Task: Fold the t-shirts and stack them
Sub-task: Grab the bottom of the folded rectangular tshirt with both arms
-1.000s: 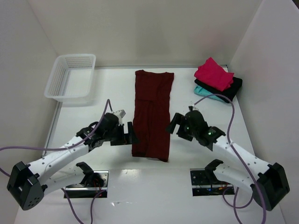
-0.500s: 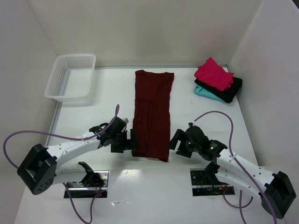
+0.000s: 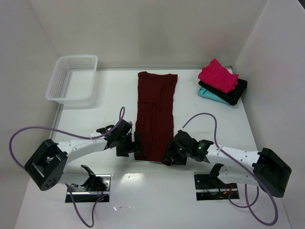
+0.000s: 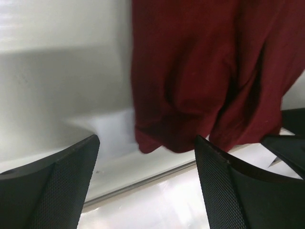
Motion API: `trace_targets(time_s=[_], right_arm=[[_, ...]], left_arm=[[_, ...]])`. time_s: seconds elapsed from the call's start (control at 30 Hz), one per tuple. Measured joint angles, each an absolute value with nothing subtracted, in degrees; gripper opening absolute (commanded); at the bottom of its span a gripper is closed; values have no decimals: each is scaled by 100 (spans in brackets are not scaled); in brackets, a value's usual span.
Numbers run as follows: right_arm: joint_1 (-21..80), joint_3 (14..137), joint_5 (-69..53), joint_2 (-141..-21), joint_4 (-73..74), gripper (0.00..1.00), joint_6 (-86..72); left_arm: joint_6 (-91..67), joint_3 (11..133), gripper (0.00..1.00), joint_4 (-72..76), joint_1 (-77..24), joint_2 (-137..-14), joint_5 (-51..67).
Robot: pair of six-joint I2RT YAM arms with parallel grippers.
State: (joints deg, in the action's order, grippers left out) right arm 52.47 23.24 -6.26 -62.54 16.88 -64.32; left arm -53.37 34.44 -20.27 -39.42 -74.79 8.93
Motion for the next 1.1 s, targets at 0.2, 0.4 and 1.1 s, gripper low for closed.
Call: trace_targets(time_s=[0.2, 0.4, 1.1], right_arm=[[5275, 2322, -572, -6337, 1710, 51, -6644], [5275, 2273, -486, -6348, 1719, 47, -6866], [5277, 2012, -341, -6108, 1716, 20, -7234]], left_arm=[[-5430, 3474, 85, -1853, -3990, -7572, 926], [-5509, 3498, 75, -1687, -3998, -7731, 1011], [-6213, 3313, 7, -1355, -4367, -7983, 1074]])
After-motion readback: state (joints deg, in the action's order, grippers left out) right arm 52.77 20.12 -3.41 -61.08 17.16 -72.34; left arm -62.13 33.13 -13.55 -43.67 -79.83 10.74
